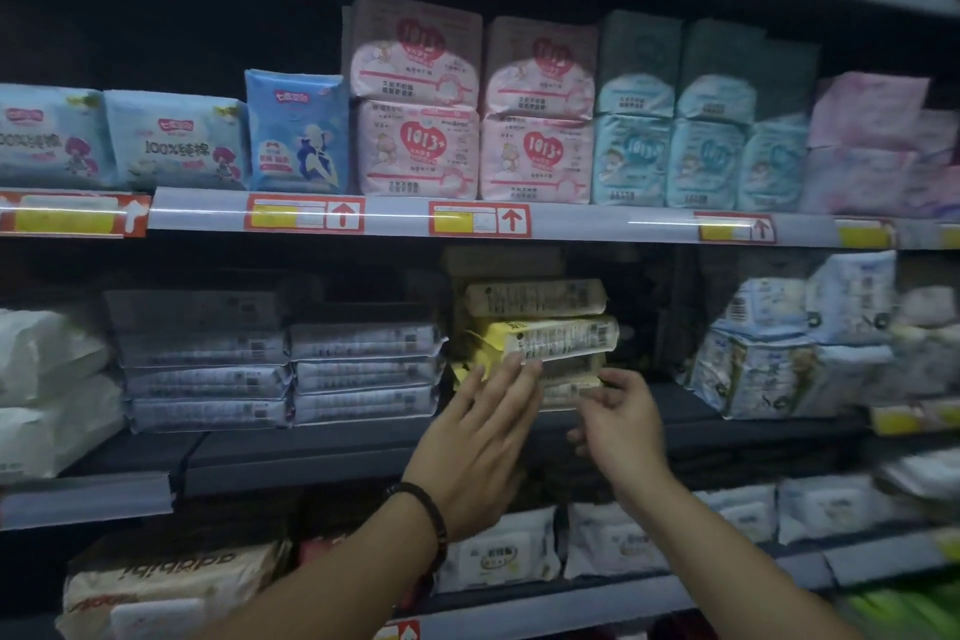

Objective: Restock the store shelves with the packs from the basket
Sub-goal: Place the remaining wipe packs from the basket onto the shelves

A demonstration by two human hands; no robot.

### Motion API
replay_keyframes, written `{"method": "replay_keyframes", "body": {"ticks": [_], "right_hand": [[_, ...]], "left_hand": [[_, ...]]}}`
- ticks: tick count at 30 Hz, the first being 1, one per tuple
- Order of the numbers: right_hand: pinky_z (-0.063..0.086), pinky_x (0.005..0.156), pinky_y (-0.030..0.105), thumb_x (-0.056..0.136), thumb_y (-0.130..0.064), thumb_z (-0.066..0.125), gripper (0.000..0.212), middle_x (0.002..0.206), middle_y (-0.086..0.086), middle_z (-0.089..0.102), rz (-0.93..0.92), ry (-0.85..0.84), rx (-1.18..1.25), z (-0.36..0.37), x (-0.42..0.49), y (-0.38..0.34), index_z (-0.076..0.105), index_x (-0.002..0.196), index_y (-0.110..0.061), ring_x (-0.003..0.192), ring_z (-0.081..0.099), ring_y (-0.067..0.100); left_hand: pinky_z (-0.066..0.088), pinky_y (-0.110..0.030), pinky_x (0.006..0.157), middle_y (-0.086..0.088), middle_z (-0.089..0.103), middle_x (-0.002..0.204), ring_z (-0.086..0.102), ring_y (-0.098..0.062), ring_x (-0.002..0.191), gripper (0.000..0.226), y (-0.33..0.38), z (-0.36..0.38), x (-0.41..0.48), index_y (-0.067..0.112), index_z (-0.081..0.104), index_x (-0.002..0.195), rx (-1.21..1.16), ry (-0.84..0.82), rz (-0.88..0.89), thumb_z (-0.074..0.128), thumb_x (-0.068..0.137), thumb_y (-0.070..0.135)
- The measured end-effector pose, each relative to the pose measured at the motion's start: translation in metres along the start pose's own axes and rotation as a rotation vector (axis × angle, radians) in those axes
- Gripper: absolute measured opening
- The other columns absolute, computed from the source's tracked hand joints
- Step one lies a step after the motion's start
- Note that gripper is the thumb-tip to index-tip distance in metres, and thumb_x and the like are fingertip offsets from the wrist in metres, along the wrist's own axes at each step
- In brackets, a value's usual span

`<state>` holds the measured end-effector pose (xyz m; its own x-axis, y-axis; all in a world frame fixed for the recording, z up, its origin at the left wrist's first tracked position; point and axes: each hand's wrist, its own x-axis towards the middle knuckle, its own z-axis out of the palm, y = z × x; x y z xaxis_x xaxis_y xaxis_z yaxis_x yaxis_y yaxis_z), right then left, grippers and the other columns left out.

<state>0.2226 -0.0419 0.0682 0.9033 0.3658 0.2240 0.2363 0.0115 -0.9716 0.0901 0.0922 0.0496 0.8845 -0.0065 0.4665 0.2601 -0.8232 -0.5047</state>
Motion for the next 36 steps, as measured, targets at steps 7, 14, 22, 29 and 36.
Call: {"method": "replay_keyframes", "body": {"ticks": [7,14,22,29,36], "right_hand": [[0.063,0.063,0.038,0.099,0.003,0.064,0.096,0.169,0.008,0.035,0.130,-0.224,-0.014,-0.028,0.043,-0.004,0.010,0.169,-0.034,0.071,0.075,0.024],[0.063,0.063,0.039,0.099,0.001,0.059,0.048,0.113,0.007,0.078,0.166,-0.334,0.061,-0.027,0.050,-0.014,0.055,0.139,-0.026,0.063,0.071,0.023],[0.063,0.061,0.036,0.099,0.000,0.061,0.073,0.123,0.006,0.075,0.193,-0.374,0.056,-0.033,0.058,-0.003,0.036,0.161,-0.030,0.070,0.077,0.025],[0.057,0.055,0.031,0.098,0.006,0.050,0.053,0.112,0.012,0.074,0.174,-0.413,0.069,-0.020,0.055,-0.006,0.061,0.127,-0.037,0.059,0.066,0.016],[0.056,0.055,0.031,0.099,0.005,0.046,0.060,0.111,0.010,0.072,0.172,-0.461,0.076,-0.010,0.056,-0.004,0.059,0.137,-0.039,0.058,0.063,0.013]], "left_hand": [[-0.014,-0.056,0.125,-0.017,-0.041,0.162,-0.042,-0.033,0.149,0.098,0.011,0.018,0.033,0.011,-0.019,0.162,0.101,-0.091,-0.059,0.016,0.098,0.076],[-0.019,-0.056,0.124,-0.011,-0.045,0.161,-0.045,-0.029,0.148,0.098,0.008,0.021,0.040,0.016,-0.027,0.159,0.040,-0.148,-0.133,0.005,0.094,0.082],[-0.014,-0.061,0.123,-0.014,-0.046,0.160,-0.042,-0.034,0.148,0.096,0.018,0.020,0.043,0.019,-0.026,0.160,0.016,-0.153,-0.146,0.008,0.094,0.081],[-0.014,-0.062,0.123,-0.007,-0.039,0.165,-0.042,-0.031,0.149,0.090,0.018,0.020,0.060,0.022,-0.018,0.163,0.053,-0.076,-0.050,0.013,0.099,0.076],[-0.009,-0.061,0.125,-0.007,-0.036,0.167,-0.038,-0.032,0.152,0.092,0.009,0.025,0.066,0.019,-0.018,0.163,0.067,-0.067,-0.041,0.011,0.097,0.077]]}}
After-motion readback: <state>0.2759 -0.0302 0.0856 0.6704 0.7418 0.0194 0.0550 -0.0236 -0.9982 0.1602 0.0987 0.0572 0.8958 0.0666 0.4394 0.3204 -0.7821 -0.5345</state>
